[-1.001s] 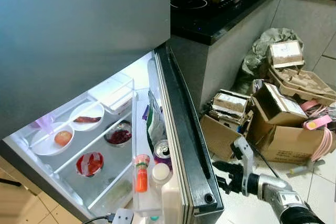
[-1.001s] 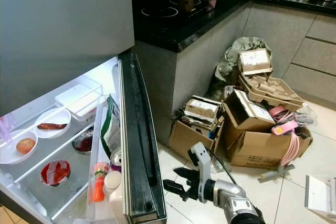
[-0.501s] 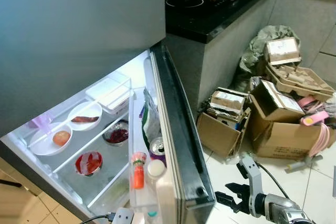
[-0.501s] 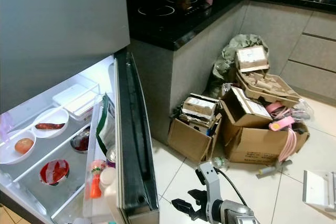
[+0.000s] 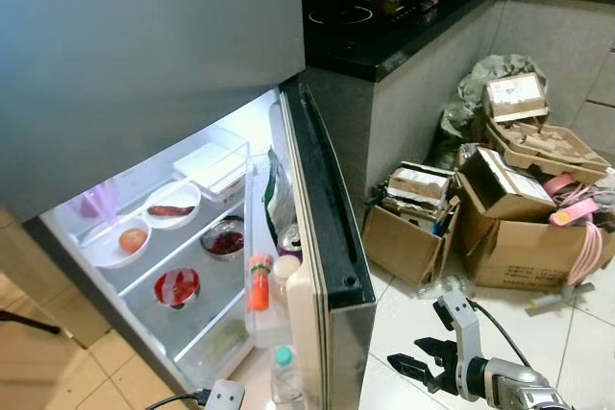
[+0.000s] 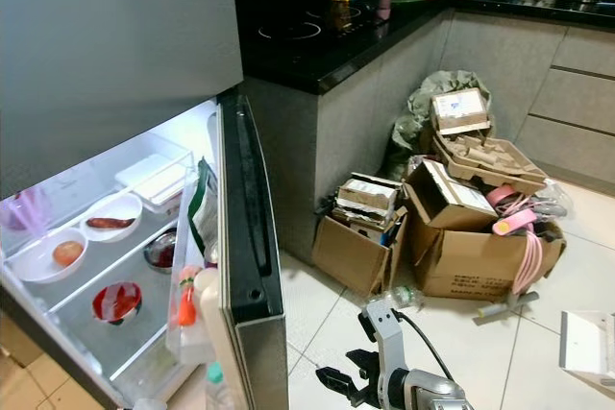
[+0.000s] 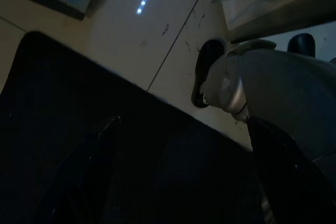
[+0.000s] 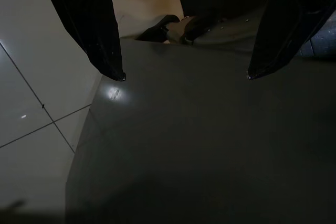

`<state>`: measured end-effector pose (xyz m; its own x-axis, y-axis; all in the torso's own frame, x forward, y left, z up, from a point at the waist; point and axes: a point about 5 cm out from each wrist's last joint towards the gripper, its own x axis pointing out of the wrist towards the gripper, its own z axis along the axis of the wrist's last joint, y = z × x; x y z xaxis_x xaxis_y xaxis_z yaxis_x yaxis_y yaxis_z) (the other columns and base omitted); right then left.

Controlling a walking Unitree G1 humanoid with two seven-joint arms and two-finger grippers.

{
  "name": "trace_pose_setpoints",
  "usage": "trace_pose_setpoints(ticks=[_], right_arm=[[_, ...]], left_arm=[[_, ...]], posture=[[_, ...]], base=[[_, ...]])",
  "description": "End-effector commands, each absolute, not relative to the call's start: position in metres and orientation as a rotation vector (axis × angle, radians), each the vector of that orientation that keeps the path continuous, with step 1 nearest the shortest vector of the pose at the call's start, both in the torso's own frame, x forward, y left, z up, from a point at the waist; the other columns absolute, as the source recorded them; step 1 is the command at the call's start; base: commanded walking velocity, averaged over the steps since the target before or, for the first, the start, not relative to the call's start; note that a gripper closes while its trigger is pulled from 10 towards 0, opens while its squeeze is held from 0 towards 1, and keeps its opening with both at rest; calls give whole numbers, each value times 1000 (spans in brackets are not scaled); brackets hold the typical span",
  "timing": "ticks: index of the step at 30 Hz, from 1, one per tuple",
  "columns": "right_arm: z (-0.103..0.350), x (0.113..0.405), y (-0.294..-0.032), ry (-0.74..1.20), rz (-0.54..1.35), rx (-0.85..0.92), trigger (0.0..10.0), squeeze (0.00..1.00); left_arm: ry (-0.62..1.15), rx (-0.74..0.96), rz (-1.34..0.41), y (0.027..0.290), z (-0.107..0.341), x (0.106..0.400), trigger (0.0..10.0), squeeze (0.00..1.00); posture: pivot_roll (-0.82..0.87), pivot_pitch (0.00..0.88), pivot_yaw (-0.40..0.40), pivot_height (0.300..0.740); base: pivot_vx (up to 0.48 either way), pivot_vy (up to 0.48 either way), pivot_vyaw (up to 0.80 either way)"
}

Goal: Restocking fridge

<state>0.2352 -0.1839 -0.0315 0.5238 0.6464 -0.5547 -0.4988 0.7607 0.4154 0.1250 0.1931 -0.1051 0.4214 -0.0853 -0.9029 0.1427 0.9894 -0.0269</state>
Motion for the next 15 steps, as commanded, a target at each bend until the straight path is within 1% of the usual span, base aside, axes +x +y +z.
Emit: trace_pose_setpoints(ticks=[1, 15], right_arm=[[-31, 237, -184, 749, 688, 200, 10000, 0], [-30, 239, -185, 743, 683, 177, 10000, 0]], left_arm=[[1147, 81, -156, 195, -106, 121, 10000, 0], [1148, 78, -158, 194, -106, 121, 10000, 0]], posture=[[-18, 0, -39, 740], [-19, 0, -41, 740]], base=[[-349, 0, 0], [-352, 0, 0]])
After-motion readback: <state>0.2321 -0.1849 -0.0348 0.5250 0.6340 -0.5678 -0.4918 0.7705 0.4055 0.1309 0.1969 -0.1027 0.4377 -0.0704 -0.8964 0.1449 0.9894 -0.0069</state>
